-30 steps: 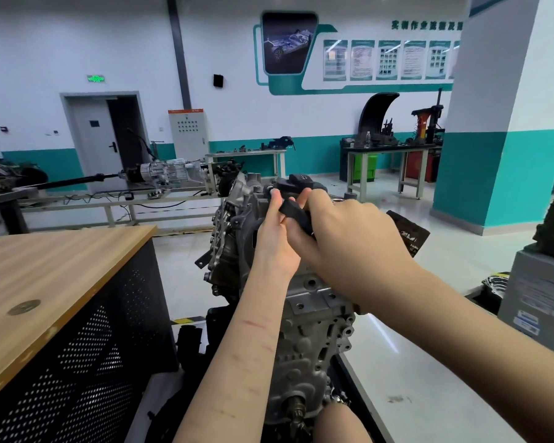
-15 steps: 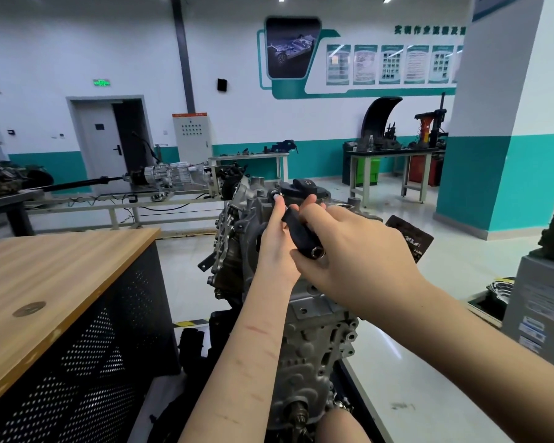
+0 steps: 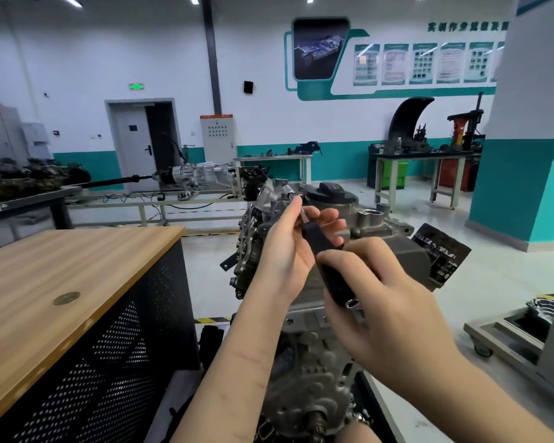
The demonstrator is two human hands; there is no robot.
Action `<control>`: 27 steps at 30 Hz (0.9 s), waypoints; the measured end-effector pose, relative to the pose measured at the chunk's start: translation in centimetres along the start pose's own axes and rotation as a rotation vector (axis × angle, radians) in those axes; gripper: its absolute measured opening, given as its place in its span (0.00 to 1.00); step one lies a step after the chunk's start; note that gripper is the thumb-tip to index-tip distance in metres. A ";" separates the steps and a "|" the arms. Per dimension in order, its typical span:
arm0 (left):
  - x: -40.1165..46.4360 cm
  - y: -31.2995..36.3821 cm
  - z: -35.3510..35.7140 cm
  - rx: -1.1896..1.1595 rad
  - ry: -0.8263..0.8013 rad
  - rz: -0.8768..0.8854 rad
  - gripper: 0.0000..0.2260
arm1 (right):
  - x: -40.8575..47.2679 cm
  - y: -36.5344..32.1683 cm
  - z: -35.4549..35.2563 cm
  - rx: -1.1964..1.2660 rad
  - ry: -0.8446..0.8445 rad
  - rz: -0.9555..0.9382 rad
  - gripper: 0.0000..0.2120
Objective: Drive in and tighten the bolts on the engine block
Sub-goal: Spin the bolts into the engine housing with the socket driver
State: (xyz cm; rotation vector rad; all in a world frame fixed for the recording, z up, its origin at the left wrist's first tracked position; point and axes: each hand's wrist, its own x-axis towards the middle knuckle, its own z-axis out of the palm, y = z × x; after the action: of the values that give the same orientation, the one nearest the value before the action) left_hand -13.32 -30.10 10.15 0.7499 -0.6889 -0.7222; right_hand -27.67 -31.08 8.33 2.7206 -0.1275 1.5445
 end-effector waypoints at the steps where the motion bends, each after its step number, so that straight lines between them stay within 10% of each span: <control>1: 0.1 0.3 -0.3 0.047 0.028 0.043 0.18 | 0.0 0.0 0.4 0.053 -0.013 0.053 0.17; 8: -0.5 2.0 -2.2 0.324 -0.007 0.150 0.18 | 0.3 0.7 3.3 0.806 -0.196 0.581 0.17; 20: 1.2 2.5 -1.8 0.125 0.142 0.172 0.12 | -1.1 0.9 3.5 0.722 -0.208 0.599 0.09; 27: 1.7 1.8 -1.7 -0.017 0.130 0.064 0.13 | -0.4 0.8 2.0 1.343 -0.359 0.846 0.11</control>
State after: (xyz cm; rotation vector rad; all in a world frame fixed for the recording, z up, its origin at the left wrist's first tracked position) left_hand -10.48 -29.90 11.11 0.7496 -0.5853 -0.6149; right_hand -26.26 -31.97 6.93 4.4538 -0.4115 1.5147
